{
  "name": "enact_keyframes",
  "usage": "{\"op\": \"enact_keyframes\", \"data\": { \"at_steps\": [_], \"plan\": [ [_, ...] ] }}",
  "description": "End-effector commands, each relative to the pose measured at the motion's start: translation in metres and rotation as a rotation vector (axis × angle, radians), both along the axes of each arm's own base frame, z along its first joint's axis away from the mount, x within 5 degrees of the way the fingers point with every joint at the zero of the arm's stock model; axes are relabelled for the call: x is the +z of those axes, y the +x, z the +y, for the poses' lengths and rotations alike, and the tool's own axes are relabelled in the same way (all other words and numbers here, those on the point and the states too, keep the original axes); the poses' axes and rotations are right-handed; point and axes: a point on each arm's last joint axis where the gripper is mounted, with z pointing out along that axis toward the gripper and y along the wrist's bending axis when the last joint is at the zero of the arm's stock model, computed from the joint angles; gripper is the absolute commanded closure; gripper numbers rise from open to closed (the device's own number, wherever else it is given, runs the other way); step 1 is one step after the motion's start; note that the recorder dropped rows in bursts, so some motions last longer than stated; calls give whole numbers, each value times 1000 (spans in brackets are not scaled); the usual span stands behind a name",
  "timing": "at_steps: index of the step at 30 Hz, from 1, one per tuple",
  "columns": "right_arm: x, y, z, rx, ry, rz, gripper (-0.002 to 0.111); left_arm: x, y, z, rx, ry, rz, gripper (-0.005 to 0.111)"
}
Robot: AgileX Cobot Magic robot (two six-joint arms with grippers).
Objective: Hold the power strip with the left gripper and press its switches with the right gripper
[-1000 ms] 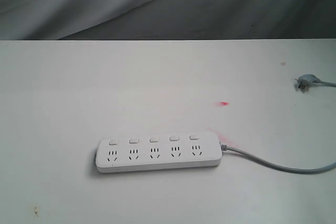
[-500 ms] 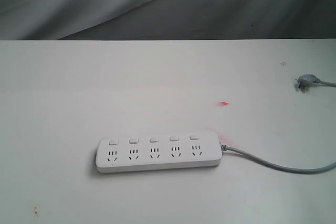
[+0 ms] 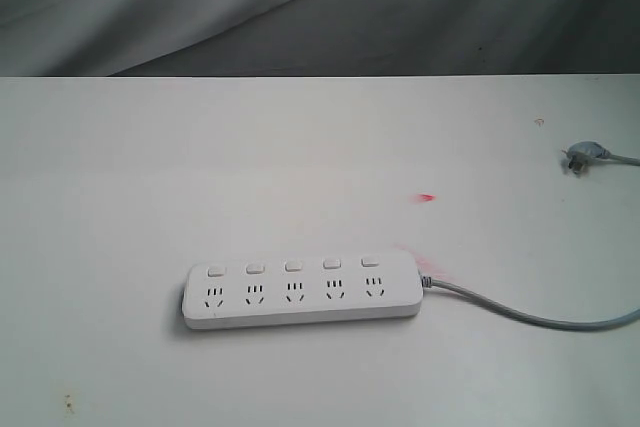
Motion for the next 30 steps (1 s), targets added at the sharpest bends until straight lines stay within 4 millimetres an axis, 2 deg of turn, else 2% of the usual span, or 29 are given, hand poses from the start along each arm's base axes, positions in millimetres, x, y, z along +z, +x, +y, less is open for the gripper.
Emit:
{"op": "enact_keyframes", "data": {
  "at_steps": [1, 5, 10, 14, 19, 30],
  "plan": [
    [0, 0, 0, -9, 5, -9, 108, 0, -2, -1, -3, -9, 11, 106],
    [0, 0, 0, -9, 5, -9, 108, -1, 2, -8, -62, 33, -26, 106],
    [0, 0, 0, -9, 5, -9, 108, -17, 1, -38, -439, 360, -90, 106],
    [0, 0, 0, -9, 5, -9, 108, -29, 3, -56, -589, 418, -38, 106],
    [0, 0, 0, -9, 5, -9, 108, -42, 11, -64, -635, 387, -6, 106],
    [0, 0, 0, -9, 5, -9, 108, -80, 28, -59, -628, 301, 93, 106]
  ]
}}
